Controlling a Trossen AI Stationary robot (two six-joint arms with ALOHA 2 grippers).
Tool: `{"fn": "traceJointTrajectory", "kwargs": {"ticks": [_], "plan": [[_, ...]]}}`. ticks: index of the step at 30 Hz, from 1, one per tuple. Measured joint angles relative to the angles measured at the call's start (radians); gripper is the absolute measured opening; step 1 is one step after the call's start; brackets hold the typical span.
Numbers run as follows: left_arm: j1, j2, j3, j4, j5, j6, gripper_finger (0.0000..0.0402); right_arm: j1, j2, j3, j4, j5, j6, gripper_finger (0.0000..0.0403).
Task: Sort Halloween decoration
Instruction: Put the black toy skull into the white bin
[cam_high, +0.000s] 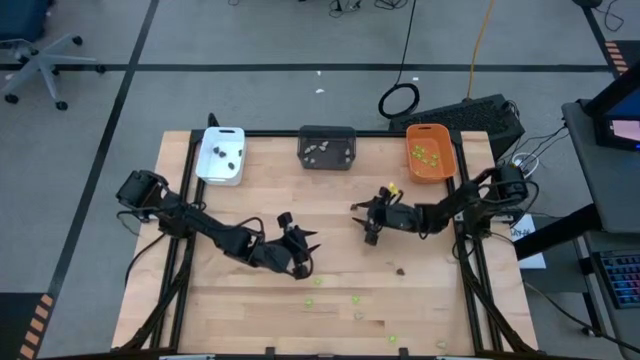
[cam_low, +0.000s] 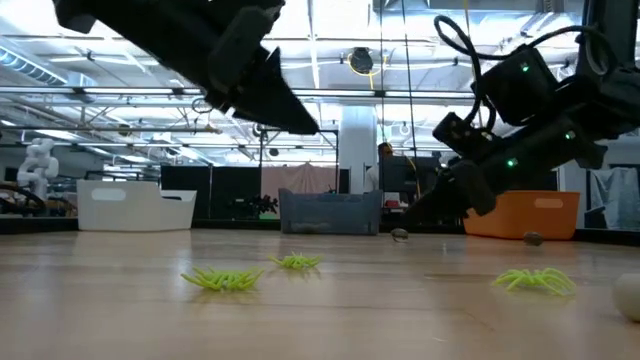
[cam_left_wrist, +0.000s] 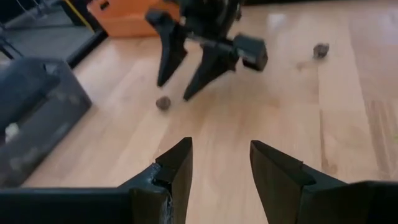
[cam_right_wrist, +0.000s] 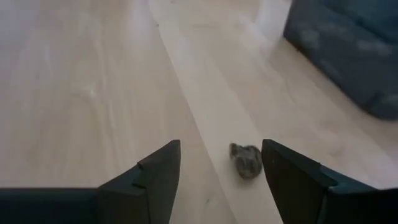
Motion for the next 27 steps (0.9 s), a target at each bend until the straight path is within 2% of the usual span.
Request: {"fn": "traceJointTrajectory", "kwargs": {"ticks": [6,10,14,21,27], "plan": [[0.048,0.000,0.000,0.101,0.002,0.111,0.0159,-0.059,0.001,0.000,-0.025,-0.039,0.014,0.0212],[0.086,0.000,0.000,0.119,0.059,0.140,0.0159,-0.100,0.007,0.000,-0.021,-0.095,-0.006,0.0212],[0.119,0.000,0.000,0.118,0.112,0.148,0.0159,-0.125,0.065,0.003,0.036,-0.170,-0.015,0.0212],[0.132,0.000,0.000,0.110,0.142,0.147,0.0159,-0.129,0.183,0.065,0.070,-0.169,-0.010,0.0211],[0.130,0.000,0.000,0.092,0.145,0.147,0.0159,-0.129,0.226,0.089,0.065,-0.168,0.010,0.0169]]}}
